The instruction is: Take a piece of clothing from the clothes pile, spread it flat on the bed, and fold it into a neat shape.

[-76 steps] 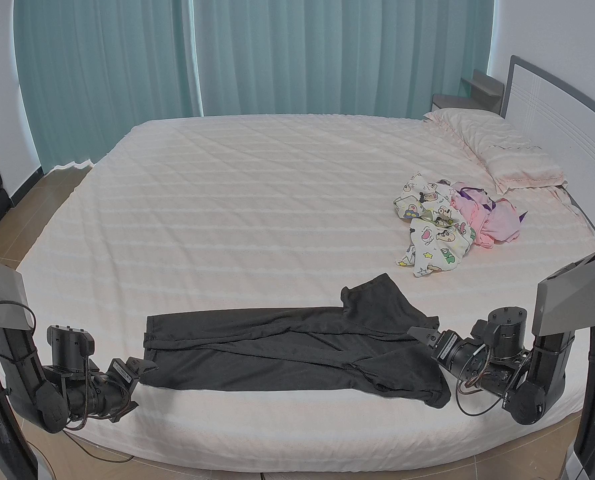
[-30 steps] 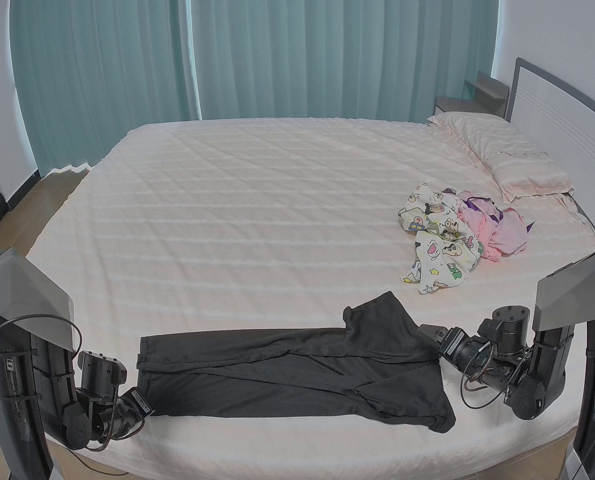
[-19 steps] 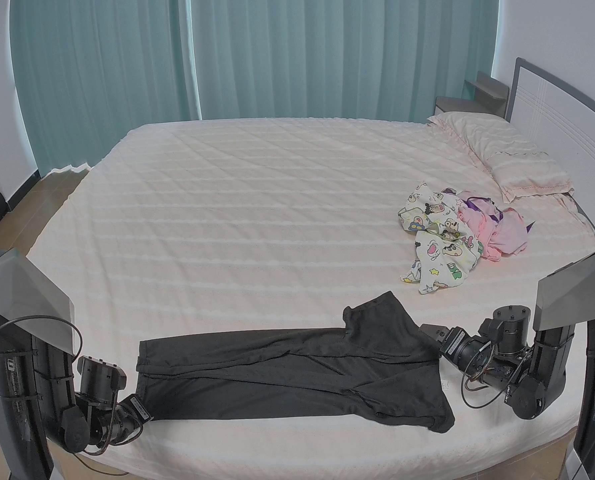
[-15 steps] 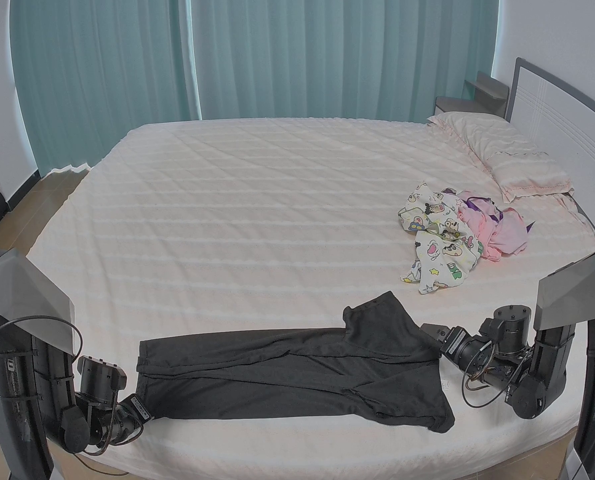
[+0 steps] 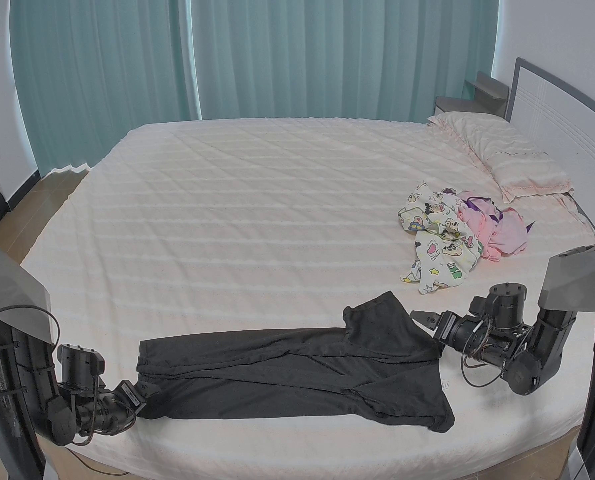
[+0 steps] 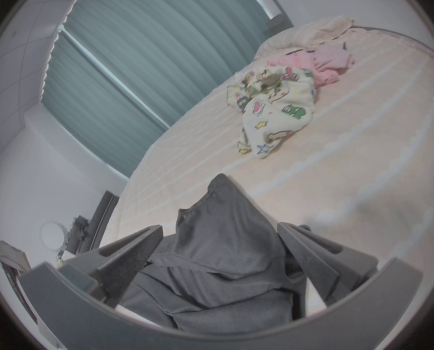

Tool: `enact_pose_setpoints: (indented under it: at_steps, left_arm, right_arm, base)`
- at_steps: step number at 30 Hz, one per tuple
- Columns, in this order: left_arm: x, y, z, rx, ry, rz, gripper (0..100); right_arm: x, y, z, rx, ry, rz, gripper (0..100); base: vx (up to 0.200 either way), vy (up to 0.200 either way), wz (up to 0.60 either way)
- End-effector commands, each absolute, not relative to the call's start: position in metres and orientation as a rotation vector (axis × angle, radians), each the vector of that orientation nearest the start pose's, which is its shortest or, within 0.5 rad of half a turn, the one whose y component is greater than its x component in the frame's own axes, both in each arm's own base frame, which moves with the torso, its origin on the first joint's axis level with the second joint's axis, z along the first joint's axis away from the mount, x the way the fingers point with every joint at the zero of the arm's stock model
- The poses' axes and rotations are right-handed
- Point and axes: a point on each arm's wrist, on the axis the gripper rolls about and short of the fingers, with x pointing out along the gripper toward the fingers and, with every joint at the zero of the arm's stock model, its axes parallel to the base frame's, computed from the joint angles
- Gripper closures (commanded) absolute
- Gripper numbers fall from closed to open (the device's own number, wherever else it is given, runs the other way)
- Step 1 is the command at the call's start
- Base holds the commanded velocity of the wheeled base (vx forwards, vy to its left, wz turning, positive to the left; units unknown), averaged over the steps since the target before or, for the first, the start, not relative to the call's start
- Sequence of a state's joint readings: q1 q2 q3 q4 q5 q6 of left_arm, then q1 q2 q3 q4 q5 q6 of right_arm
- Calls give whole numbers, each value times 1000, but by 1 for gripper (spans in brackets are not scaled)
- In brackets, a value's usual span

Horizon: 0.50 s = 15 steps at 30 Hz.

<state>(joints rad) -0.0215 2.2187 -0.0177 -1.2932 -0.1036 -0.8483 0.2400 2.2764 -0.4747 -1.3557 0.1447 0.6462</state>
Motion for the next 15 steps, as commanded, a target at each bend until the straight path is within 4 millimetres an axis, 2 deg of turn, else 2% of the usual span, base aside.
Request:
enact_pose_setpoints:
  at_steps: [1,3,6,9,11,15]
  left_arm:
    - [199,18,-11,-946,839,248,0]
    - [198,21,-7,-971,826,213,0]
    - [197,23,-1,-1000,819,176,0]
    - [195,25,2,-1015,819,163,0]
    - [194,27,8,-1049,807,106,0]
    - [192,33,15,-1090,785,40,0]
  right_arm:
    - [358,88,-11,558,612,310,0]
    - [379,92,-17,522,621,314,0]
    - [397,93,-23,519,645,320,0]
    - [405,96,-30,517,677,330,0]
    - [417,98,-37,520,675,332,0]
    - [414,98,-40,519,686,329,0]
  base:
    - [0,0,0]
    - [0,0,0]
    - [0,0,0]
    - [0,0,0]
    - [0,0,0]
    - [0,0,0]
